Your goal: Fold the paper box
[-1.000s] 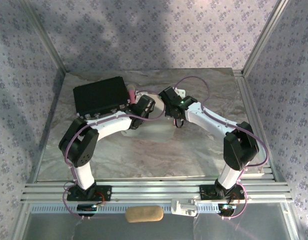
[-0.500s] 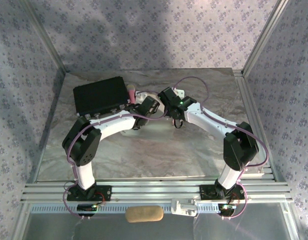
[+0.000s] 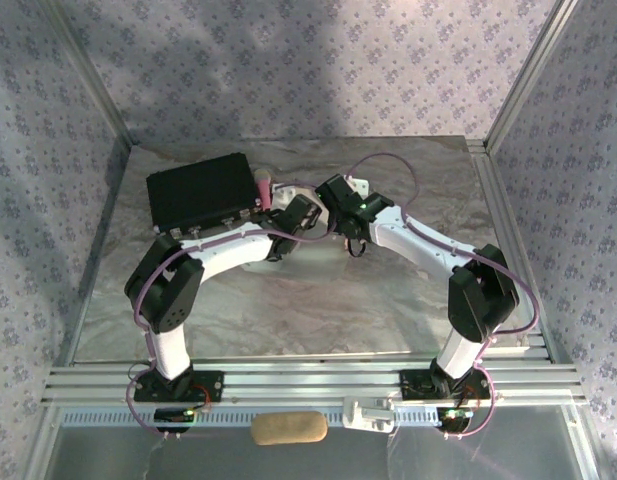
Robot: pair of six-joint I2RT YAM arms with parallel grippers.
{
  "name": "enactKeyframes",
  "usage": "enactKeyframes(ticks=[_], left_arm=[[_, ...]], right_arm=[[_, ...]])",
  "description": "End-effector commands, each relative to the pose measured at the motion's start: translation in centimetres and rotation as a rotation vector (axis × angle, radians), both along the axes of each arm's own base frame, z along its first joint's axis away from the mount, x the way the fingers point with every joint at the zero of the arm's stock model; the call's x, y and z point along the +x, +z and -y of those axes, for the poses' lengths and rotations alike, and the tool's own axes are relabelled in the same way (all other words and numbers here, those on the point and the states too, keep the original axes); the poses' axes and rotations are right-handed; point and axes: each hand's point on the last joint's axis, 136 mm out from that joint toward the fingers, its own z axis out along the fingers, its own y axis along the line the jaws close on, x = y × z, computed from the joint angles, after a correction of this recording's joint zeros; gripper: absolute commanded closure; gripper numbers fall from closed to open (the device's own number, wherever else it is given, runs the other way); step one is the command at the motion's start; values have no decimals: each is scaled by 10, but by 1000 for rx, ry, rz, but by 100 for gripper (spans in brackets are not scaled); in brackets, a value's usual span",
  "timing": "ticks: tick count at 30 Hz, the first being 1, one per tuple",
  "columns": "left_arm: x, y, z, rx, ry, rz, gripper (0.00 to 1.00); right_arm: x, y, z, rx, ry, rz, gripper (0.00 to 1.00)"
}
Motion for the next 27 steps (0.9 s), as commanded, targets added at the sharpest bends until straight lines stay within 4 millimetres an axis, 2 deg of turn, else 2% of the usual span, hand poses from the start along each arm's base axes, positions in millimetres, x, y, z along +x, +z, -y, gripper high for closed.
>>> enactKeyframes(ticks=[1,2,3,4,6,8,12,15,18,23,27], left_arm=[[-6,18,-18,43,52,39,100],[-6,23,-17,32,46,43,95],[-8,28,-15,16,36,48,75],[-9,33,-13,-4,21,54,59],[-13,46,-5,-66,-23,59,45],[-19,61,-4,-121,-35,56,39],[-37,95,-9,-277,-18,69,32],[-54,116,-21,-384,25,80,36],[-75,127,-35,-489,59,77,39],[-113,130,-56,-647,97,55,44],[-143,111,-53,-811,98,-49,45]], right_arm=[[-7,13,9,-11,-24,15,100],[-7,13,10,-11,-24,15,100],[-7,13,10,-9,-24,17,100],[-8,15,10,-5,-23,23,100],[-8,16,10,4,-21,32,100],[-8,18,10,8,-21,36,100],[-9,17,12,7,-30,35,100],[-9,15,14,9,-41,35,100],[-10,15,15,21,-49,43,100],[-11,17,19,29,-66,53,100],[-12,17,21,41,-84,62,100]])
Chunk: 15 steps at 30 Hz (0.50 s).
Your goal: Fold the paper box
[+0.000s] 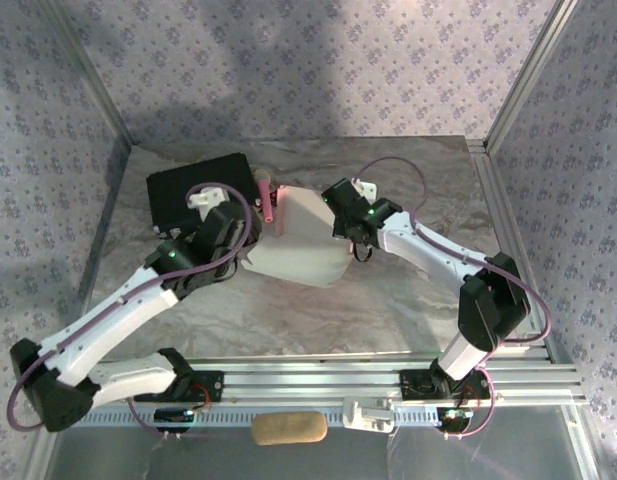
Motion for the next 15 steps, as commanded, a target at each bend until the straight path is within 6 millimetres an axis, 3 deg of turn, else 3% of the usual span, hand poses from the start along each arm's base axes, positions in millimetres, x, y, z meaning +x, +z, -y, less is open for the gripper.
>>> enactKeyframes(ticks=[1,7,13,15], left_arm=[[-31,-31,8,-146,-29,-148,45],[-60,-33,28,-329,-57,-212,40],[-78,-53,44,-388,-7,-306,38],[-82,-61,49,-399,9,-331,38]], right_arm=[[0,11,9,26,-57,46,100],[-1,5,15,92,-115,61,100],[0,8,18,143,-157,78,100],[-6,-4,24,125,-163,53,100]])
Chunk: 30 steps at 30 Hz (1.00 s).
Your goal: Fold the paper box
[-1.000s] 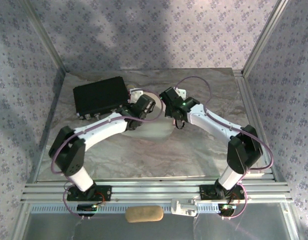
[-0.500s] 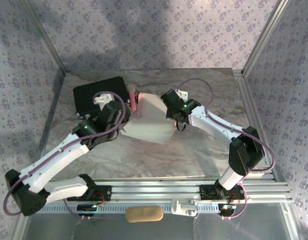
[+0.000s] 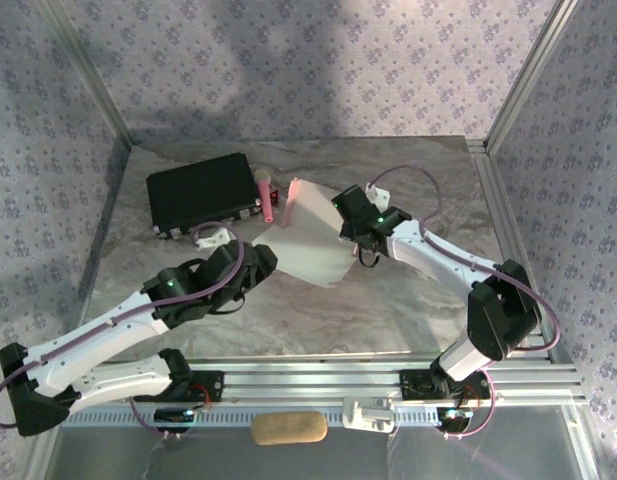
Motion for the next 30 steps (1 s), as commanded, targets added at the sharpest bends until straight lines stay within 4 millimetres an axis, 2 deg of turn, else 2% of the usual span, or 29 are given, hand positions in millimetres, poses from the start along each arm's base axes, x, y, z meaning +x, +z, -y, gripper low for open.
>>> enactKeyframes(ticks=[1,4,9,13,19,23,28,30], left_arm=[[-9,-15,3,-56,81,-88,38],[-11,-21,6,-74,114,-113,36],[-4,-26,24,-151,138,-116,37],[2,-31,39,-150,145,-140,46],[15,-34,45,-145,193,-130,54],[20,-35,46,-133,213,-137,70],[20,-40,45,-99,226,-153,97],[19,-42,41,-84,235,-161,100]], right_arm=[[-1,6,6,38,-48,23,100],[-2,6,8,43,-56,27,100],[-4,5,9,61,-61,27,100],[-5,3,9,65,-62,26,100],[-8,5,11,72,-64,31,100],[-11,5,12,71,-63,33,100],[-14,1,11,75,-56,24,100],[-16,-1,9,77,-49,12,100]])
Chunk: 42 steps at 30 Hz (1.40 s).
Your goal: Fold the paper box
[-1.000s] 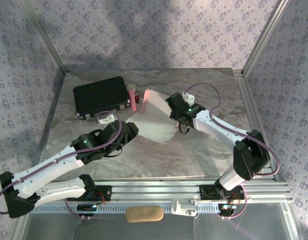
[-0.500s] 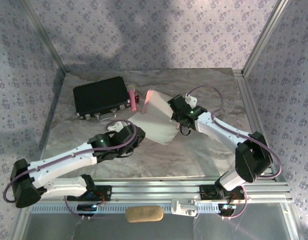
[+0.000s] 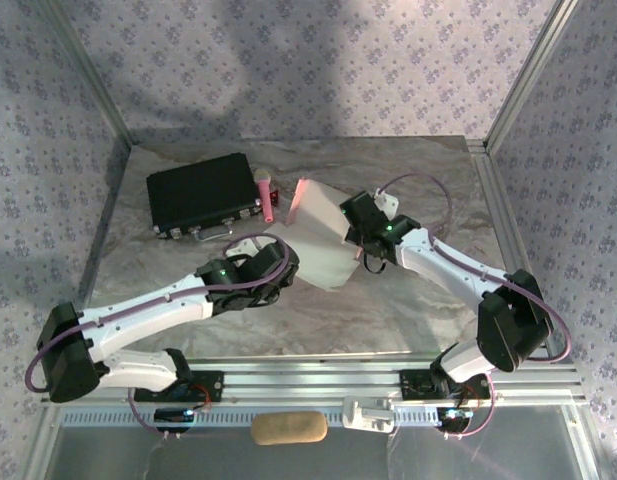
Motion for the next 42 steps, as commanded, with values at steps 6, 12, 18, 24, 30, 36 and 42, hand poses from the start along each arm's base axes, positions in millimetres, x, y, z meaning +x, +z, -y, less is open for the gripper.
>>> enactKeyframes(ticks=[6,12,18,24,30,36,42], left_arm=[[-1,7,-21,77,20,-6,100],[3,18,-36,246,-107,29,100],[23,32,-51,404,-311,28,100],[61,51,-65,639,-643,21,100],[101,54,-49,923,-1064,-26,100],[125,56,-6,1008,-1362,63,100],[126,58,38,1326,-1606,192,100]], right_arm=[[-20,-5,-6,28,28,-50,51],[-39,10,-13,75,104,-47,30],[-51,51,-7,109,176,18,28],[-45,61,0,160,260,55,27],[-40,49,-1,237,318,55,28],[-37,31,10,238,319,28,29],[-35,18,30,231,304,58,29]])
